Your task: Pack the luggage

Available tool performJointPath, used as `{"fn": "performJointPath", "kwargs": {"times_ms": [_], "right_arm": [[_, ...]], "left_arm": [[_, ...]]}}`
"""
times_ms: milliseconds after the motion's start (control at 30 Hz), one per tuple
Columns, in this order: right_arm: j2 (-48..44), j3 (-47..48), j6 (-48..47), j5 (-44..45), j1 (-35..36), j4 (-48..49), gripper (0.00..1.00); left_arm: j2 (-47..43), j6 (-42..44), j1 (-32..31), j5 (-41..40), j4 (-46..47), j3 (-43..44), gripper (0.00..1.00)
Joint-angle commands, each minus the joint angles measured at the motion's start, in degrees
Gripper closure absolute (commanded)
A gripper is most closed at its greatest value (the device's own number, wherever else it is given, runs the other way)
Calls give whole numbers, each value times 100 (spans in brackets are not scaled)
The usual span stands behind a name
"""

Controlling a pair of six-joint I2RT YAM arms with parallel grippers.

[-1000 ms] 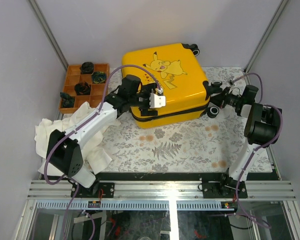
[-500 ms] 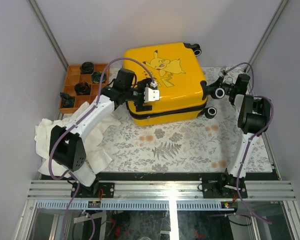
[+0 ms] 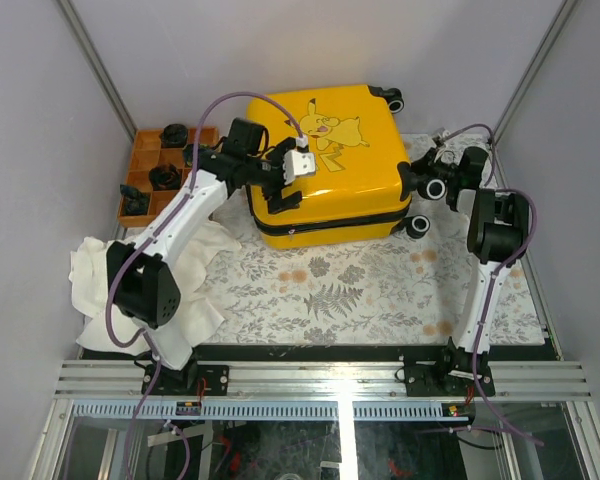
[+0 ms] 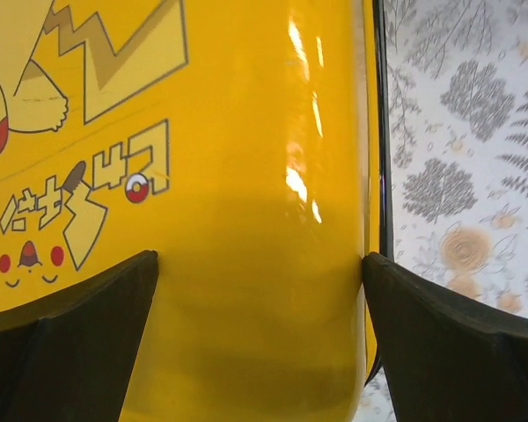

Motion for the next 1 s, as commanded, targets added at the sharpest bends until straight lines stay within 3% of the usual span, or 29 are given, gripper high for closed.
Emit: {"fn": "performJointPath", "kwargs": {"times_ms": [0,167,467,800,967], "right_arm": [[-709,-901,405,646,208,890,100],[-1402,-2163,321,864,614,1788,100],[-2014,-2652,1149,802,971,1862,100],[-2706,-3988,1892,1360,1815,2653,100],[-2907,-4270,1735,1589,1922,2595,100]], "left_arm": [[441,-985,-340,-300,13,1070,3],[1097,-1146,-1034,-679,12,1959,0],[1961,-996,-1861,-793,76,2975,0],[1448,-527,-2171,-684,254,1941,0],[1378,-27,-2210,-1020,308,1675,4]]}}
